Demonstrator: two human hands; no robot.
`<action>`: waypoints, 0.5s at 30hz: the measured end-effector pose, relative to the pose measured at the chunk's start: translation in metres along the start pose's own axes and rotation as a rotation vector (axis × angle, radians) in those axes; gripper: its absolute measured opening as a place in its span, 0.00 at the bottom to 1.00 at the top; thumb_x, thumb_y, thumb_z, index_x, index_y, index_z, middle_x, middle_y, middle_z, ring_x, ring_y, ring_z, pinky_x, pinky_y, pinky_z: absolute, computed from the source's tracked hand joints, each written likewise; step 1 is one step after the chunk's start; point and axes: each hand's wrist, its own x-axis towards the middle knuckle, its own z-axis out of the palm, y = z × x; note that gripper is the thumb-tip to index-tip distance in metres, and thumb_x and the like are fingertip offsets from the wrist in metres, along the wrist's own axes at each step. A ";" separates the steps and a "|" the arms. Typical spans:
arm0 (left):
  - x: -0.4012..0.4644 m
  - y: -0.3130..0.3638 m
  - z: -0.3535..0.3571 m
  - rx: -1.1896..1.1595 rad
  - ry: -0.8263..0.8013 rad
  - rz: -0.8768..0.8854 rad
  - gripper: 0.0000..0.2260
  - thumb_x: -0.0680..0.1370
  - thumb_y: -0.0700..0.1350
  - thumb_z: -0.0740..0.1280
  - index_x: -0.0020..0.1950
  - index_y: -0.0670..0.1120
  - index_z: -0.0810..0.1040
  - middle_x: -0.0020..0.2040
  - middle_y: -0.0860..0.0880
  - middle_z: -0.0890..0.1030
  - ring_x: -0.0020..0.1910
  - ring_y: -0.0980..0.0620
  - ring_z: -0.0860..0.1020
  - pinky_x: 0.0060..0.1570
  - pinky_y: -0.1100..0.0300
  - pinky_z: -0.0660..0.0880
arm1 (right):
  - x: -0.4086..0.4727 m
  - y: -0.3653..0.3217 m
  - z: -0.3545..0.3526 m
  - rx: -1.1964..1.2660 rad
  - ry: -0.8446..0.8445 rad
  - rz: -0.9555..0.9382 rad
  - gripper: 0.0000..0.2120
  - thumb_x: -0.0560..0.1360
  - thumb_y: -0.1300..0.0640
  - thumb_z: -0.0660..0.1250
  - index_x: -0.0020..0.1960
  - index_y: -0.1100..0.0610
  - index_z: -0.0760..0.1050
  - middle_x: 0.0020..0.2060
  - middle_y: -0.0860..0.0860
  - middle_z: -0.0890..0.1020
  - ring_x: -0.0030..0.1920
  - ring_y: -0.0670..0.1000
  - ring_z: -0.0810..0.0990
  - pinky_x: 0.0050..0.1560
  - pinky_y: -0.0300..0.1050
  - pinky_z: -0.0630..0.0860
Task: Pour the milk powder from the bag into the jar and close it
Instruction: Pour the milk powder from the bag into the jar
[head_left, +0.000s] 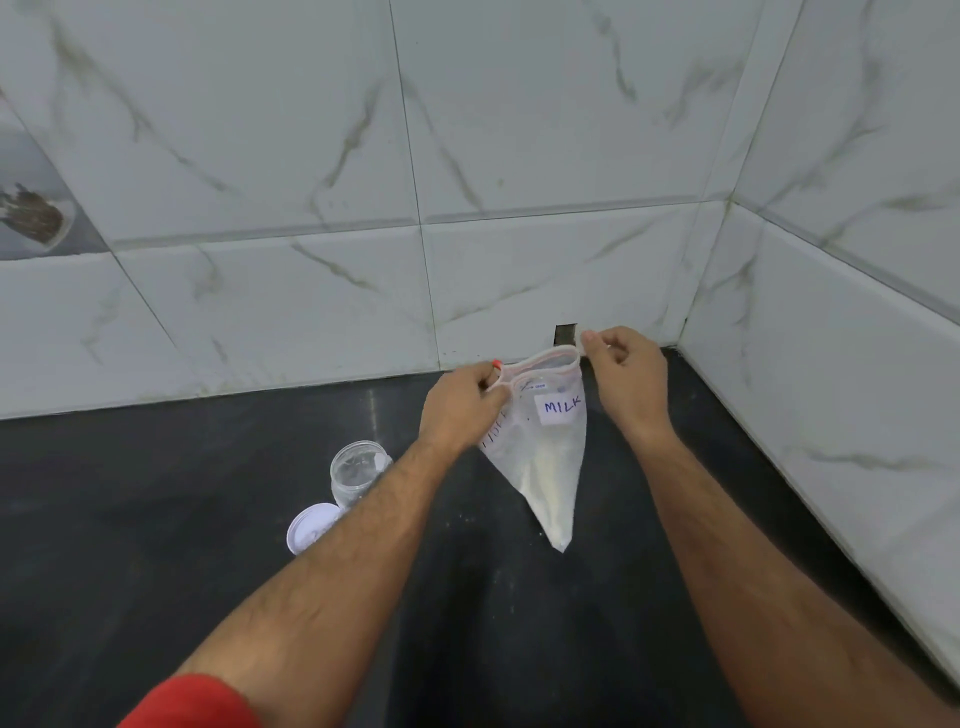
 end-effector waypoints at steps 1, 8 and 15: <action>0.005 0.008 -0.005 0.028 -0.003 0.028 0.10 0.74 0.47 0.66 0.36 0.45 0.70 0.31 0.52 0.75 0.35 0.47 0.73 0.34 0.57 0.67 | -0.008 0.003 0.000 0.071 -0.030 0.028 0.14 0.78 0.49 0.67 0.38 0.57 0.78 0.28 0.45 0.79 0.29 0.44 0.74 0.34 0.44 0.74; 0.039 0.052 -0.036 0.265 -0.037 0.141 0.12 0.75 0.48 0.63 0.33 0.50 0.67 0.36 0.52 0.76 0.40 0.48 0.74 0.38 0.59 0.66 | -0.060 0.060 0.024 0.334 -0.090 0.540 0.15 0.81 0.48 0.64 0.46 0.60 0.77 0.31 0.53 0.76 0.28 0.48 0.73 0.28 0.43 0.72; 0.053 0.050 -0.084 -0.085 -0.224 0.223 0.09 0.69 0.47 0.67 0.36 0.43 0.70 0.34 0.48 0.70 0.35 0.52 0.67 0.37 0.57 0.64 | -0.048 0.091 0.048 0.733 -0.374 0.910 0.27 0.80 0.38 0.60 0.68 0.56 0.72 0.61 0.58 0.81 0.60 0.59 0.81 0.63 0.61 0.76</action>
